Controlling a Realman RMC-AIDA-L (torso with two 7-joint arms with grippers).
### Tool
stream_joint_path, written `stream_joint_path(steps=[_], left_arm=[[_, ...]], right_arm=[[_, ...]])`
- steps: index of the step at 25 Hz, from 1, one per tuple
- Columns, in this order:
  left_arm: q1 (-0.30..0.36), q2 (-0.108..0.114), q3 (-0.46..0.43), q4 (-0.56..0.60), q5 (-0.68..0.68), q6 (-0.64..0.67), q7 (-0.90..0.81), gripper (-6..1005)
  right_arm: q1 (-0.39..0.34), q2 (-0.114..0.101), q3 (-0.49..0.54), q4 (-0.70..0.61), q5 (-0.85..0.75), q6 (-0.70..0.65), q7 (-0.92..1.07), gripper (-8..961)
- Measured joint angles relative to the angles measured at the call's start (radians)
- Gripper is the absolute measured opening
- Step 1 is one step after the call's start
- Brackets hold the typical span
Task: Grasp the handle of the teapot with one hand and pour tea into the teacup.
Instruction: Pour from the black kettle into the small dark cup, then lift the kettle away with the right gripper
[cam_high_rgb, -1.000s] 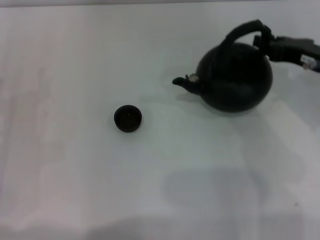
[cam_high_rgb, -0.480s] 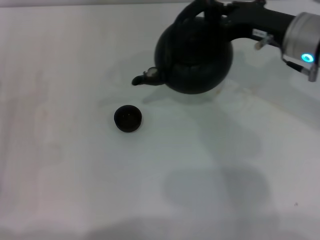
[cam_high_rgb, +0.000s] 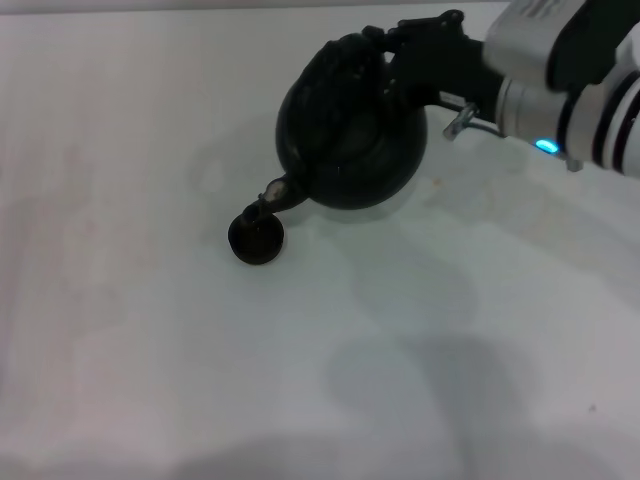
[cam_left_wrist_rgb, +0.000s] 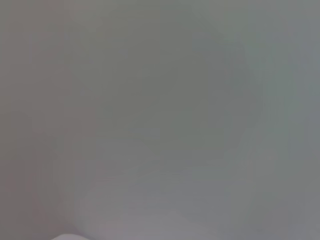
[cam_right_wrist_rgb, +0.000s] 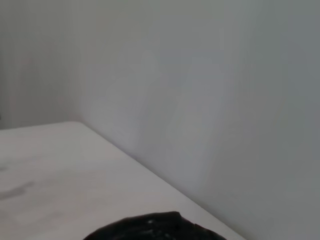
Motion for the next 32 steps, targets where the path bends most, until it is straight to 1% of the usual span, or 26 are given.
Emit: stream_joint_path(steps=[8,11,12,13,24,32], left_arm=[[-0.003,0.001,0.0,0.001,0.0,0.0,-0.001,862],[-0.004,0.002,0.0,0.001,0.0,0.0,-0.002,862],[-0.004,0.002,0.0,0.001,0.0,0.0,-0.003,862],[-0.004,0.002,0.0,0.001,0.0,0.0,-0.003,862],[-0.007,0.002,0.0,0.001,0.0,0.0,-0.004,861],[-0.013,0.003,0.0,0.002,0.0,0.0,-0.004,861]], right_arm=[[0.002,0.0,-0.06,-0.001,-0.001,0.082,-0.051,178],[0.002,0.0,-0.103,0.0,-0.001,0.143,-0.1,161],[0.002,0.0,-0.103,0.0,-0.001,0.143,-0.1,156],[0.001,0.0,-0.127,0.0,-0.001,0.176,-0.124,150],[0.001,0.001,-0.213,-0.001,0.0,0.304,-0.235,151],[0.002,0.002,-0.274,0.011,0.0,0.407,-0.317,127]])
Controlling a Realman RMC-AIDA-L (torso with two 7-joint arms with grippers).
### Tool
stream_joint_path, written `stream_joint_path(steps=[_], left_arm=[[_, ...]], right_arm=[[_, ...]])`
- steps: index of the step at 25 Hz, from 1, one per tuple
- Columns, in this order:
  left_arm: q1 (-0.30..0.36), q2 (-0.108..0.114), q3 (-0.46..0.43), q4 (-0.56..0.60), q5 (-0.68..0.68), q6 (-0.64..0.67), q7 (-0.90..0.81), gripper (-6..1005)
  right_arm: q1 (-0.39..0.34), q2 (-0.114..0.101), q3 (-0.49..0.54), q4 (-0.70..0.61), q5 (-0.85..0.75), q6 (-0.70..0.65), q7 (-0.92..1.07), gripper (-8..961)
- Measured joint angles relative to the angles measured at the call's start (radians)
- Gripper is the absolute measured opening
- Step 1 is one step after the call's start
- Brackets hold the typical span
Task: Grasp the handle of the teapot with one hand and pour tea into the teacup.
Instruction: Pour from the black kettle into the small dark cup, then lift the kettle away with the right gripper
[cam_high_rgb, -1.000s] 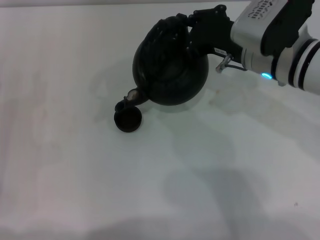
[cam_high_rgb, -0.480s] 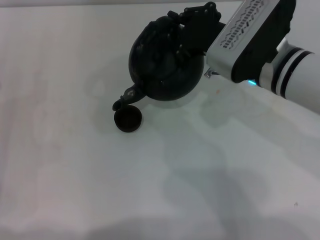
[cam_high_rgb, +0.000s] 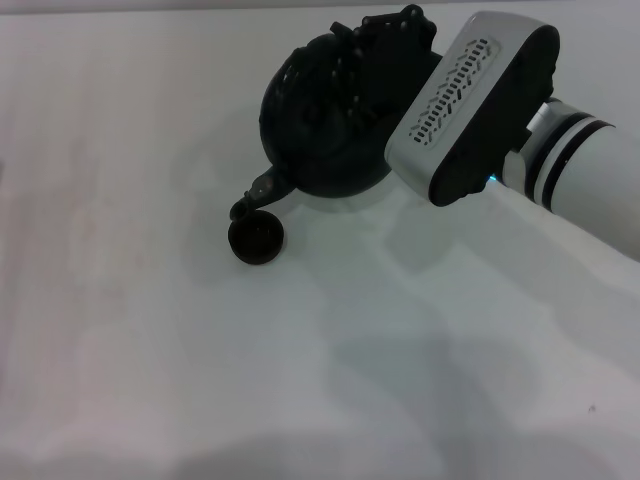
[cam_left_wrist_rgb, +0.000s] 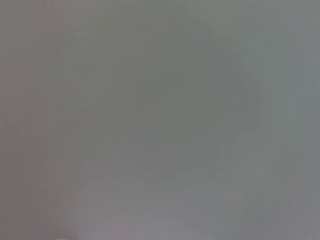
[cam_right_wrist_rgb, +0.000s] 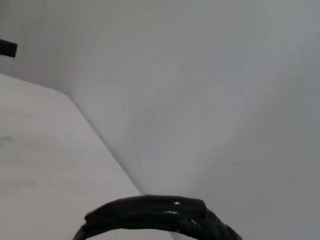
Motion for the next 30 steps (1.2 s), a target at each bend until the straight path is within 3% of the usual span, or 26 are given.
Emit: stream_joint_path(steps=[12,30], left_arm=[[-0.001,0.0,-0.005,0.0,0.0,0.0,0.001,861],[0.002,-0.001,-0.004,-0.002,0.0,0.0,-0.002,862]], right_arm=[[-0.012,0.0,-0.061,0.006,-0.002,0.109,-0.11,118],[-0.027,0.0,-0.107,0.028,-0.053,0.19,-0.126,111]])
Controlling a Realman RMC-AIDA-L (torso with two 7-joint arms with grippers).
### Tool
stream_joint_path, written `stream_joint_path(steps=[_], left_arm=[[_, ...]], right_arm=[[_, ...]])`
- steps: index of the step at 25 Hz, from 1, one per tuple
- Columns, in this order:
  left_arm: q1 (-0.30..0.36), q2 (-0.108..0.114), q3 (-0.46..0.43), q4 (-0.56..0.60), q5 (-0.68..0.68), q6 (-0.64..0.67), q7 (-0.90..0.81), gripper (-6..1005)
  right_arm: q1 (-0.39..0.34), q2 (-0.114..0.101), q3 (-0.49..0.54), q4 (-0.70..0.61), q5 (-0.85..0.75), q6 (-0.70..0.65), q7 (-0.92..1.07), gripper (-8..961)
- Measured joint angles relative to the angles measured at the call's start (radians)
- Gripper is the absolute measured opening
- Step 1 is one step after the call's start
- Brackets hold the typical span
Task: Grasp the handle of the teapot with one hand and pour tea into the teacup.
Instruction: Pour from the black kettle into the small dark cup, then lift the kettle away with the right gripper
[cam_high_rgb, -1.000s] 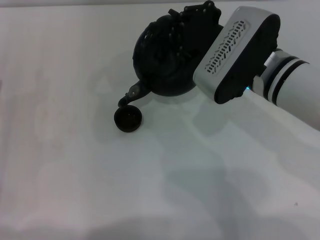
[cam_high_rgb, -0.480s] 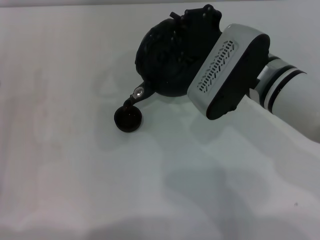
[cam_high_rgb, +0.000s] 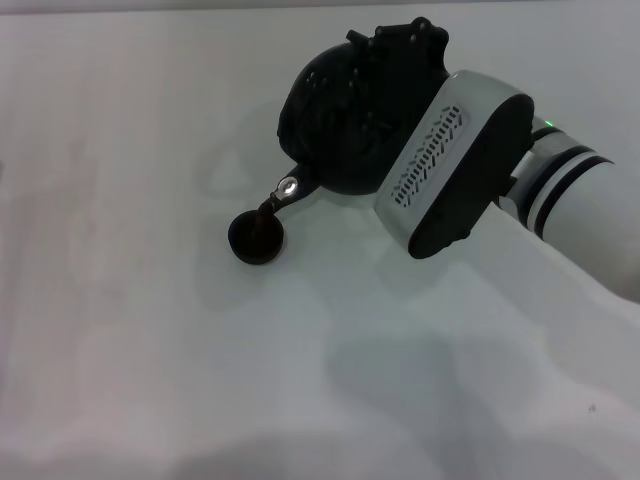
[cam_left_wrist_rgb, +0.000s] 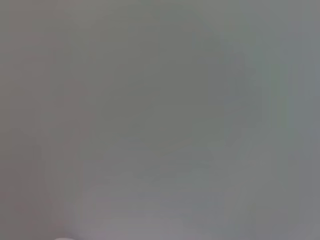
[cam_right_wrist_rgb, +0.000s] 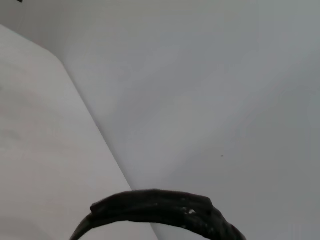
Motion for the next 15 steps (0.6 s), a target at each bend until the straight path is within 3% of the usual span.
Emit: stream_joint_path(steps=[15], left_arm=[[-0.002,0.0,-0.002,0.001,-0.001,0.0,0.0,861]], right_arm=[[-0.002,-0.001,-0.013,0.002,-0.014,0.026,-0.002,110]])
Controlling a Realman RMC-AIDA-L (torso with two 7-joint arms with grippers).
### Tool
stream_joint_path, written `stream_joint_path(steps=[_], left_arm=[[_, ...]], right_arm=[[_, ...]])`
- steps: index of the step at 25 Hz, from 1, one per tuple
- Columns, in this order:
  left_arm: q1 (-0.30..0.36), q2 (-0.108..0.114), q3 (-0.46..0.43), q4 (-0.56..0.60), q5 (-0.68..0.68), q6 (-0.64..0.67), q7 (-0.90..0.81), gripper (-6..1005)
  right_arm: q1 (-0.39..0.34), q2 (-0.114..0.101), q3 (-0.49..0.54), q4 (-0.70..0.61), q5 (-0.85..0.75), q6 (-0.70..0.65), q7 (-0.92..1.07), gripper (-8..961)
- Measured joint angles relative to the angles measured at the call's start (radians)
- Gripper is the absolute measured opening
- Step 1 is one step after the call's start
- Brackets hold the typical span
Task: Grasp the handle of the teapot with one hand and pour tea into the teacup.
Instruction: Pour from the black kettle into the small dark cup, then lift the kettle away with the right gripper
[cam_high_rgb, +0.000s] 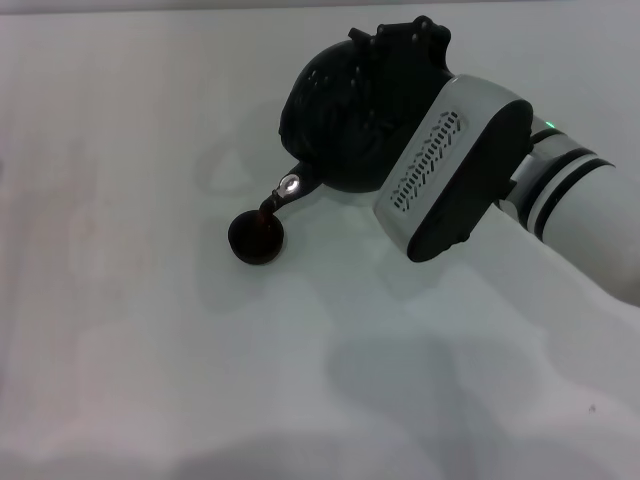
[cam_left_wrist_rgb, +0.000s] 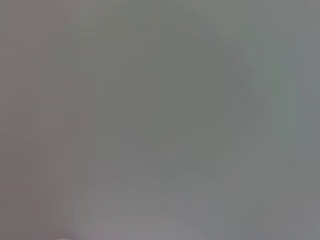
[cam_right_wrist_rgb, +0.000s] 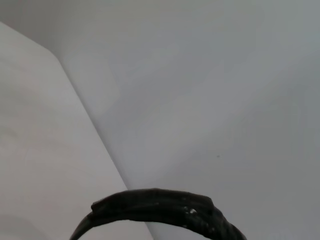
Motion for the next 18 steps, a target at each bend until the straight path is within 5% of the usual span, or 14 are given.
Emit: stream_joint_path(steps=[18], left_arm=[[-0.004,0.0,0.0,0.0,-0.001,-0.002,0.0,862]], right_arm=[[-0.014,0.004,-0.019,-0.003,0.014,0.009,-0.03,121]])
